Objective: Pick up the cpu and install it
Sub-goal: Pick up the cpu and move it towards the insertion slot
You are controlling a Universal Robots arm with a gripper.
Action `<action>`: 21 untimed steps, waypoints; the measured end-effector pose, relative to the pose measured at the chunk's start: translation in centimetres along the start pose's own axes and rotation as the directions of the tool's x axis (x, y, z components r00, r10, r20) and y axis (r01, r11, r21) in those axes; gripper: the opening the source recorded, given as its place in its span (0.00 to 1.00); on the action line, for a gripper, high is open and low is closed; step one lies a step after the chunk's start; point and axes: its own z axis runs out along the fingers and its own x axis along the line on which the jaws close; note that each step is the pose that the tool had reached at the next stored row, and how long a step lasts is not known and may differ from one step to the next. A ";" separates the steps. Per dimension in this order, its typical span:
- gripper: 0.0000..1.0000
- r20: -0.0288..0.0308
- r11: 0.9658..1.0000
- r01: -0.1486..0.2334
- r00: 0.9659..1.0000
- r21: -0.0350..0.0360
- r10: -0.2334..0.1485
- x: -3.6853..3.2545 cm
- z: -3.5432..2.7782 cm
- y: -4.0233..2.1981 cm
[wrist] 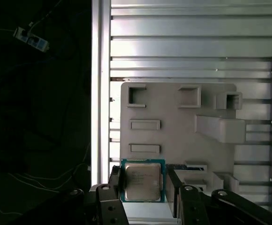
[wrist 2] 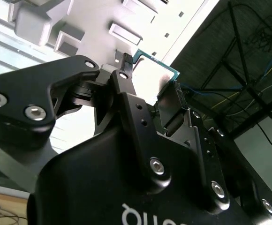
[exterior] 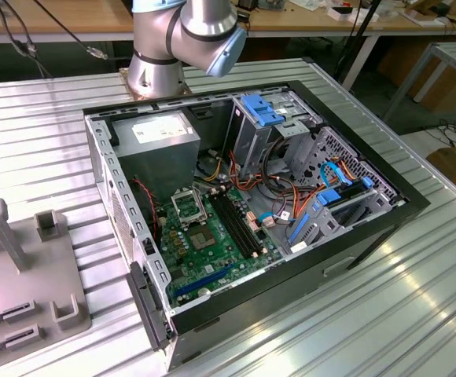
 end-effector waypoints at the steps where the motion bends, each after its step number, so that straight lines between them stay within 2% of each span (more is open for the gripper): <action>1: 0.47 0.000 1.000 0.000 1.000 0.000 0.000 0.01 -0.22 0.00; 3: 0.47 -0.001 1.000 0.000 1.000 0.000 0.000 0.03 -0.51 0.01; 11: 0.47 -0.001 1.000 0.000 1.000 0.000 0.000 -0.06 -0.56 0.00; 21: 0.47 -0.001 1.000 0.000 1.000 0.000 0.000 -1.23 -0.64 -0.01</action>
